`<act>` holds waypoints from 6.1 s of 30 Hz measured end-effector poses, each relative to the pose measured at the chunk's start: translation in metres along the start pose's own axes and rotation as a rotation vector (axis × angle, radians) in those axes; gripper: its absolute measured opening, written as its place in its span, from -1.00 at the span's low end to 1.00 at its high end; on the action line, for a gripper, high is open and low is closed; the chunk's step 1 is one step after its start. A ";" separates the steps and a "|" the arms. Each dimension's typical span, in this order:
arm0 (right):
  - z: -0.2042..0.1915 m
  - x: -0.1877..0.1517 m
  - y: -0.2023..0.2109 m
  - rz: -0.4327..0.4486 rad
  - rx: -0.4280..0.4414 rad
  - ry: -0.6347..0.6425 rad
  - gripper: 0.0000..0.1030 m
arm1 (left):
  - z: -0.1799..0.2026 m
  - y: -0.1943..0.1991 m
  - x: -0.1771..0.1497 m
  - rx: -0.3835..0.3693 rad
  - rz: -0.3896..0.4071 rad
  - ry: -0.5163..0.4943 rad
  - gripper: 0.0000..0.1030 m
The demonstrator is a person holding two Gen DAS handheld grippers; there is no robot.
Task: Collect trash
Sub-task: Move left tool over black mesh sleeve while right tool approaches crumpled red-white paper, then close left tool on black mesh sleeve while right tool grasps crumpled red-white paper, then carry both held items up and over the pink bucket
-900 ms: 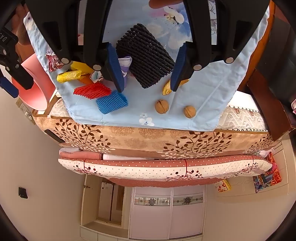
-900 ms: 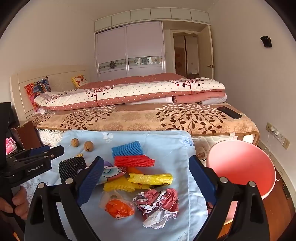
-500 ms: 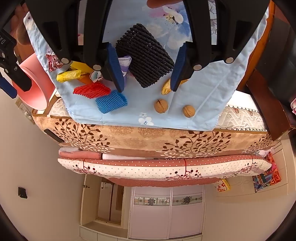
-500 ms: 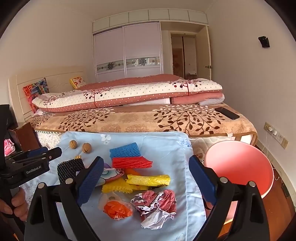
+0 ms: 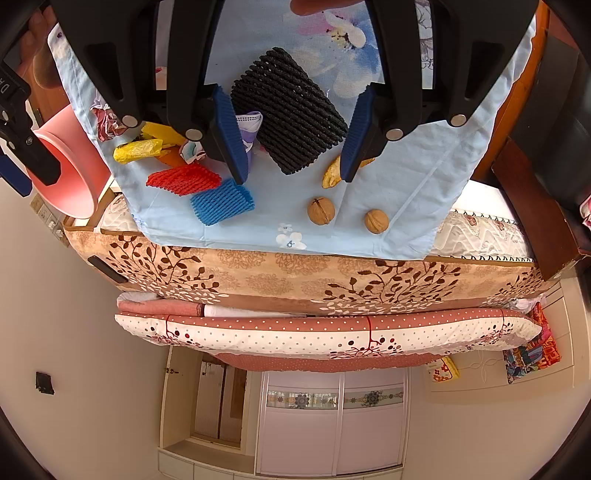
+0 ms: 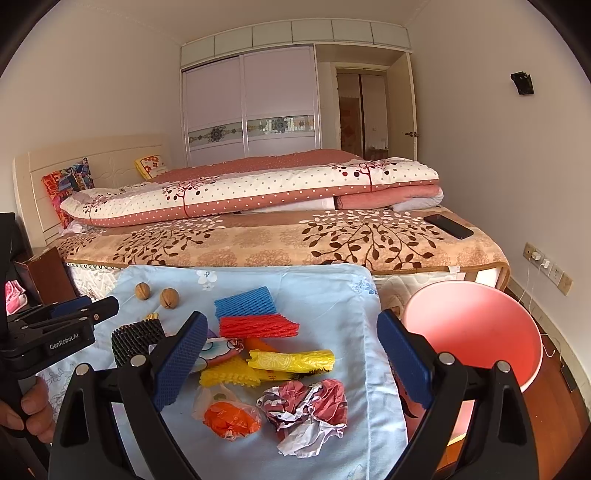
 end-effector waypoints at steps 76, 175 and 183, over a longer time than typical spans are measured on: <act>0.010 -0.003 0.003 0.003 -0.008 -0.022 0.77 | 0.005 -0.004 -0.013 0.005 -0.027 0.001 0.02; 0.052 -0.029 -0.014 -0.186 0.190 -0.156 -0.63 | 0.044 0.021 0.028 -0.228 -0.033 0.000 -0.75; 0.113 -0.011 0.005 -0.095 0.013 -0.184 -0.63 | 0.116 0.020 0.036 -0.326 -0.022 -0.079 -0.75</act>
Point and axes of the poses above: each gripper's, at about its wrist camera, not at the fingertips, and y roughly against the way its jaws point, z to its right, x to its top, the point moved 7 cm from there along -y, roughly the way its jaws point, and after that the axes turned 9 degrees about y, right-handed, at the moved point
